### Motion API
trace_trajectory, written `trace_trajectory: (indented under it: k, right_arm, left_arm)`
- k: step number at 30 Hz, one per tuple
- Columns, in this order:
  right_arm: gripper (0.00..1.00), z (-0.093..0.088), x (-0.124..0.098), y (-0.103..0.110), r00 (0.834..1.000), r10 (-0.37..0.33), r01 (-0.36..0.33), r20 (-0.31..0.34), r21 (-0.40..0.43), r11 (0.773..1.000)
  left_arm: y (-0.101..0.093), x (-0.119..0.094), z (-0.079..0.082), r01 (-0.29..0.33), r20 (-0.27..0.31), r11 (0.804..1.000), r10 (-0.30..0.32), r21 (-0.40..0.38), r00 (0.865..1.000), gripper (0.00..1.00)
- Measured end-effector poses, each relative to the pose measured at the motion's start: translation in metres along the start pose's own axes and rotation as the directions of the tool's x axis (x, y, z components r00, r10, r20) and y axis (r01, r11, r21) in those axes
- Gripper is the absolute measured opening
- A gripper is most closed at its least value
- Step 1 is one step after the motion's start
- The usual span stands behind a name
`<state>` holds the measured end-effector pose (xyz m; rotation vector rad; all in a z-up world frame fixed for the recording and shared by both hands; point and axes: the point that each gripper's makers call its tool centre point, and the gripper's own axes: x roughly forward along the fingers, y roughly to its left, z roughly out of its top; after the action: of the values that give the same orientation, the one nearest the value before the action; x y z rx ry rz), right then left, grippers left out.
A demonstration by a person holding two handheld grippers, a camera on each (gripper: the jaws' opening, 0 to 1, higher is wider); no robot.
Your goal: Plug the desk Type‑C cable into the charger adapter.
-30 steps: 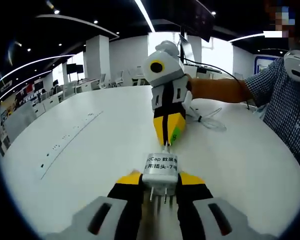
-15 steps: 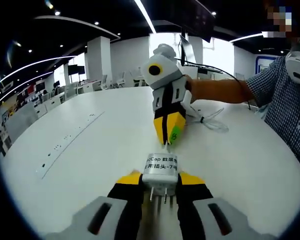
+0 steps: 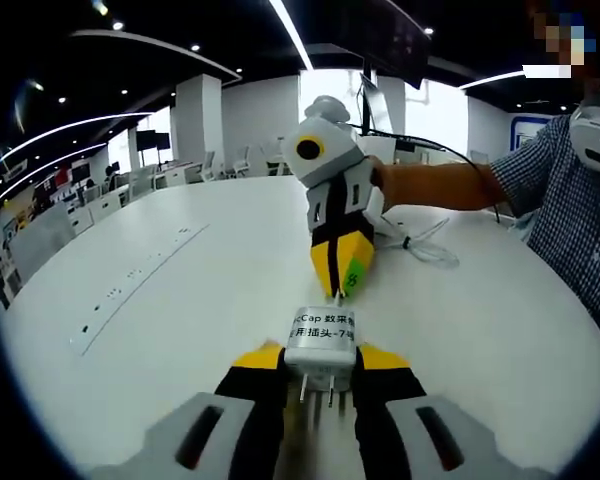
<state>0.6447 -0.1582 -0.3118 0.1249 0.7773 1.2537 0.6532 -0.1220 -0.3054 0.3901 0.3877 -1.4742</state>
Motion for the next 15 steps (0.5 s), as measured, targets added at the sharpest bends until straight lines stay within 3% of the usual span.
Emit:
trace_trajectory:
  k: [3,7,11,15]
  right_arm:
    - [0.05,-0.0003,0.0001,-0.0012,1.0,-0.017,0.016,-0.008,-0.037,0.999]
    - [0.05,0.0039,-0.0021,-0.0028,0.998,-0.065,0.06,-0.021,-0.196,0.979]
    - [0.06,0.0026,0.0022,-0.0024,0.994,-0.107,0.087,-0.038,-0.344,0.935]
    - [0.06,0.0027,0.0054,0.0045,0.989,-0.144,0.106,-0.03,-0.53,0.841]
  left_arm:
    - [0.0005,-0.0002,-0.0001,-0.001,0.003,1.0,0.001,-0.002,1.0,0.26]
    - [0.0012,0.0004,0.0003,0.005,-0.002,1.0,-0.005,0.0,1.0,0.26]
    - [-0.0017,0.0021,0.0011,0.011,-0.002,1.0,-0.011,0.002,1.0,0.26]
    - [-0.0024,0.0029,0.0006,0.019,0.026,1.0,-0.019,0.002,0.999,0.26]
